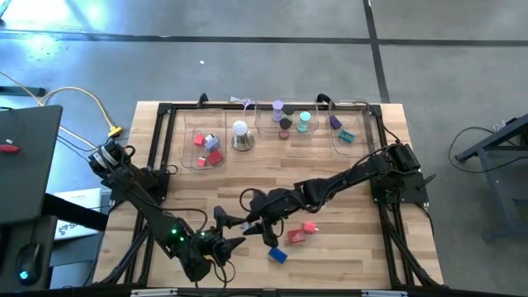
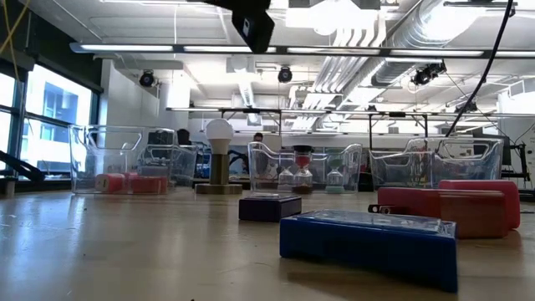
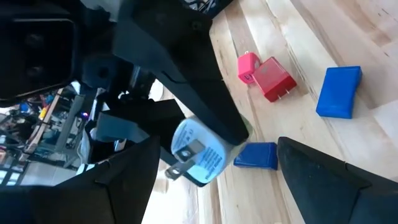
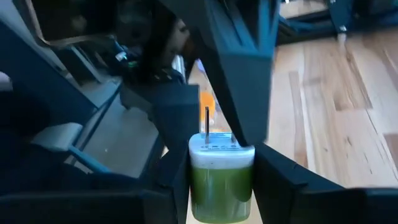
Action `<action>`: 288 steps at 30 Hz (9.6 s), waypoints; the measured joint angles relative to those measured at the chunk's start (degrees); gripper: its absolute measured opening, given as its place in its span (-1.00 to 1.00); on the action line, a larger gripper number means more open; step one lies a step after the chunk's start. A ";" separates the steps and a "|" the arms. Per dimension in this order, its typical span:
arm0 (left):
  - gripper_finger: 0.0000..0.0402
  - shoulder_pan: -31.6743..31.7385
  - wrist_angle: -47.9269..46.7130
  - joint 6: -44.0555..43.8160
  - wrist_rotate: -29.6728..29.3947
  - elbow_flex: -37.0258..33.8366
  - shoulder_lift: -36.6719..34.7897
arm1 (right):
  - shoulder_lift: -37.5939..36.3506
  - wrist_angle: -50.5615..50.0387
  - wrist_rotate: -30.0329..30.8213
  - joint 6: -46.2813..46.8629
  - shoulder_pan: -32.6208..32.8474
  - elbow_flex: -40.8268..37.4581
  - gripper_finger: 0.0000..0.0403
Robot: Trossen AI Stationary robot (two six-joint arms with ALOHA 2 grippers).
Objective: Pick & Place Office items
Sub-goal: Put the green adaptor into the left transparent bin, then put the yellow hourglass into the middle transparent bin
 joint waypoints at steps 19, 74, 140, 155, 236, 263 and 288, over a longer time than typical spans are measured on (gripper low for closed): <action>0.56 1.33 3.14 2.00 -8.97 0.00 0.02 | -0.07 6.92 4.43 1.62 0.29 0.00 -0.38; 0.20 0.63 10.66 6.83 -11.45 0.00 0.02 | 0.13 10.58 -0.19 4.15 0.72 0.00 -0.26; 0.13 25.44 -47.86 -37.98 -17.29 -0.02 -14.81 | -6.16 -24.75 24.21 9.00 12.29 0.00 -0.22; 0.13 51.40 -67.32 -53.80 12.64 -1.13 -16.61 | -6.16 -25.06 27.10 10.21 11.50 0.00 -0.22; 0.19 74.26 -31.95 -10.94 38.85 -17.79 -15.18 | -6.12 -26.86 27.08 8.46 11.52 0.00 -0.22; 0.74 73.83 -34.36 -11.27 36.25 -15.76 -8.33 | -6.12 -27.55 27.29 8.42 11.52 0.00 -0.22; 0.74 58.39 -64.62 -29.87 52.56 9.77 -9.18 | -6.10 -31.36 28.57 8.81 12.04 -0.02 -0.22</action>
